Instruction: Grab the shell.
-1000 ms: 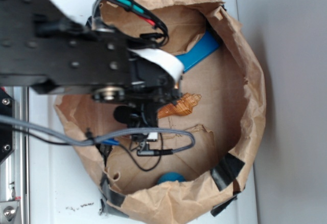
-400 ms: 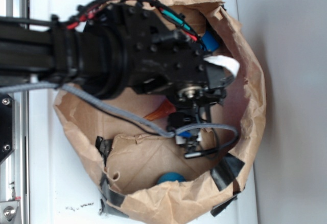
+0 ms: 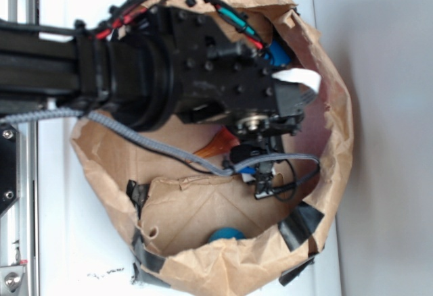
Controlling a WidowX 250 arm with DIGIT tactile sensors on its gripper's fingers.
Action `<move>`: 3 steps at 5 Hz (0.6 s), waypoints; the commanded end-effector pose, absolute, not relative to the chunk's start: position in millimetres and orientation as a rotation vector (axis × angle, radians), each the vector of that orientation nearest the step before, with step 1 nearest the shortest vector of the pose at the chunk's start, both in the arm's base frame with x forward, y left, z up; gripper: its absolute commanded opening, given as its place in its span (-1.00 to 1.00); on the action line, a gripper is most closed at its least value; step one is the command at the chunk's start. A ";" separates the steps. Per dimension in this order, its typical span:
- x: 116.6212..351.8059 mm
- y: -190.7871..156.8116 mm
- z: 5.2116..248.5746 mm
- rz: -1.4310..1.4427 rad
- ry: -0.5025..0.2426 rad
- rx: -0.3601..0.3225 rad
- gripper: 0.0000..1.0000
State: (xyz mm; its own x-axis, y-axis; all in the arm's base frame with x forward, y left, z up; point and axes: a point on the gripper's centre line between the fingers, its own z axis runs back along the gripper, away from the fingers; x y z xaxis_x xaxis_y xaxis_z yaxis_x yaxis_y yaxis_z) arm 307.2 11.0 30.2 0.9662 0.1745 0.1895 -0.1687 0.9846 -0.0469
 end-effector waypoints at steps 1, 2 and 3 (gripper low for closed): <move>290.0 10.1 68.5 0.120 -0.370 -0.028 -1.00; 261.0 12.4 117.8 0.116 -0.456 -0.109 -1.00; 237.6 24.8 166.9 0.115 -0.454 -0.225 -1.00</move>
State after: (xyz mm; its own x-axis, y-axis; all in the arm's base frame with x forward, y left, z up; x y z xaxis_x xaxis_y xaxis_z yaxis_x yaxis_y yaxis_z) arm 232.9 14.8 152.7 0.9179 0.1532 0.3660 -0.0597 0.9653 -0.2542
